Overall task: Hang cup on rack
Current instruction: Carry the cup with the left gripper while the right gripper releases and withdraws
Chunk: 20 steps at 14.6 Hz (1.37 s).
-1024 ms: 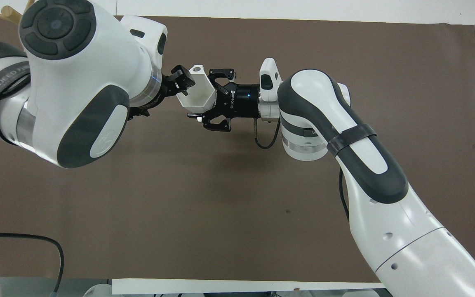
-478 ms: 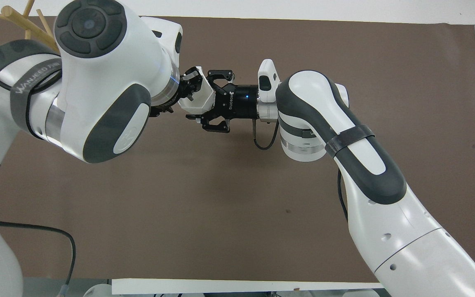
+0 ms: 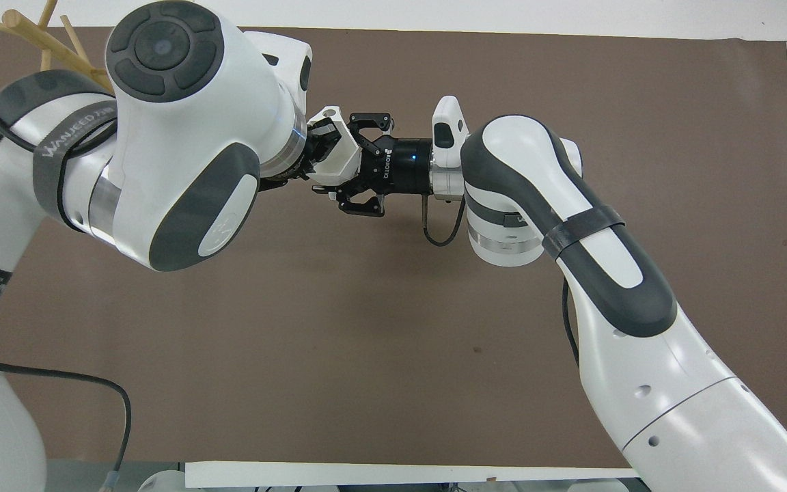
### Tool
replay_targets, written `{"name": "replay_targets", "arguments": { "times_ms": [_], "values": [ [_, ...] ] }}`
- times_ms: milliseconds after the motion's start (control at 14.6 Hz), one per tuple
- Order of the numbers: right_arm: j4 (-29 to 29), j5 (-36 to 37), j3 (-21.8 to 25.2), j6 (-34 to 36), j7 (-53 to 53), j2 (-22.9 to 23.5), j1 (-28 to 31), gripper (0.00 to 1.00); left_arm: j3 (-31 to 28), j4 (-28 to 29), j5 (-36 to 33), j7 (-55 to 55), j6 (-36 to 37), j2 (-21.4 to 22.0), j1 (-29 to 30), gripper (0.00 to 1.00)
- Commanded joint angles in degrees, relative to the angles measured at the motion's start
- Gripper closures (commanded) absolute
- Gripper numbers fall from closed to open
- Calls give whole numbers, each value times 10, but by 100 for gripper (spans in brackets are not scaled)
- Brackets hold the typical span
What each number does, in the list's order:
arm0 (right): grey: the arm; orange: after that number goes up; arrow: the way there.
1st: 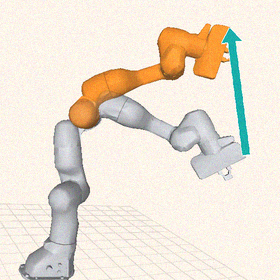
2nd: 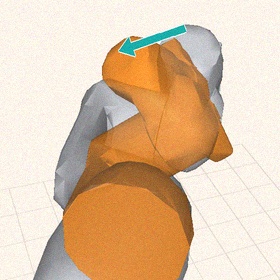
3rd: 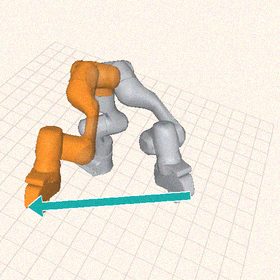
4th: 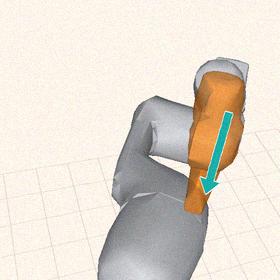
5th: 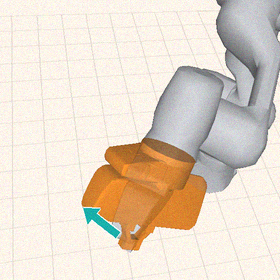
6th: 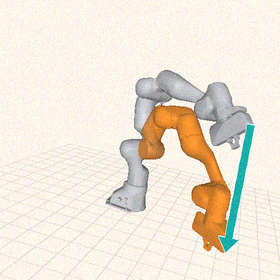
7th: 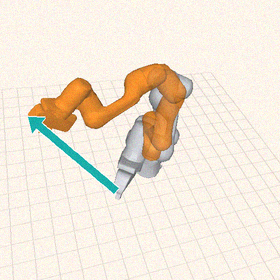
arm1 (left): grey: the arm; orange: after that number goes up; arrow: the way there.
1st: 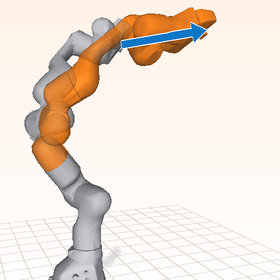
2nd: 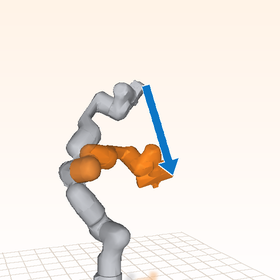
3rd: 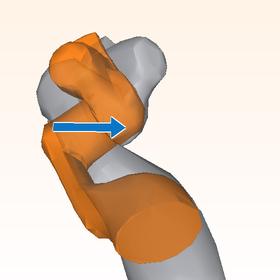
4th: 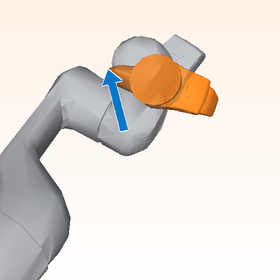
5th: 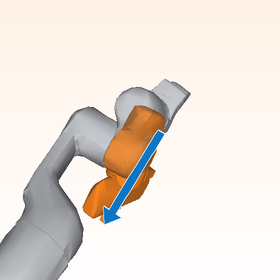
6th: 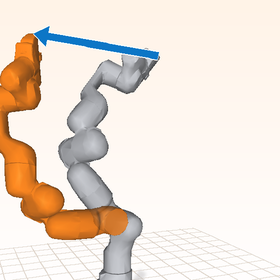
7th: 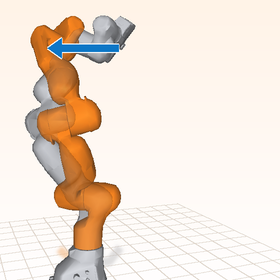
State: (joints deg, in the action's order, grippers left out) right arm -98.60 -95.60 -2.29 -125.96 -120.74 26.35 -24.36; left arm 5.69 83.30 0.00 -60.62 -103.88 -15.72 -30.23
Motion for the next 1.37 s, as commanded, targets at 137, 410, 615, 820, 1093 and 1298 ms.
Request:
{"name": "replay_targets", "arguments": {
  "times_ms": [137, 410, 615, 820, 1093, 1298],
  "values": [
    [-17, -11, -1, 5, -5, -13, 22, 0, -2, 3, 8, -8, -18, 1, -4, 100],
    [-48, 1, 1, 100, -50, -30, 90, 0, -3, 4, 2, -45, -36, 1, -8, 100],
    [-65, 92, 2, 192, -59, -38, 174, 0, -4, 15, 1, -64, -75, 1, -9, 100],
    [-56, 203, 2, 250, -51, -37, 271, 0, -4, 72, -63, -141, -175, 16, -17, 100],
    [-53, 355, 7, 262, 12, -66, 357, 0, -9, 221, -86, -165, -407, 55, 7, 100],
    [-41, 532, 8, 196, 145, -123, 363, 0, -10, 311, -86, -163, -591, 66, 63, 100]
  ]
}}
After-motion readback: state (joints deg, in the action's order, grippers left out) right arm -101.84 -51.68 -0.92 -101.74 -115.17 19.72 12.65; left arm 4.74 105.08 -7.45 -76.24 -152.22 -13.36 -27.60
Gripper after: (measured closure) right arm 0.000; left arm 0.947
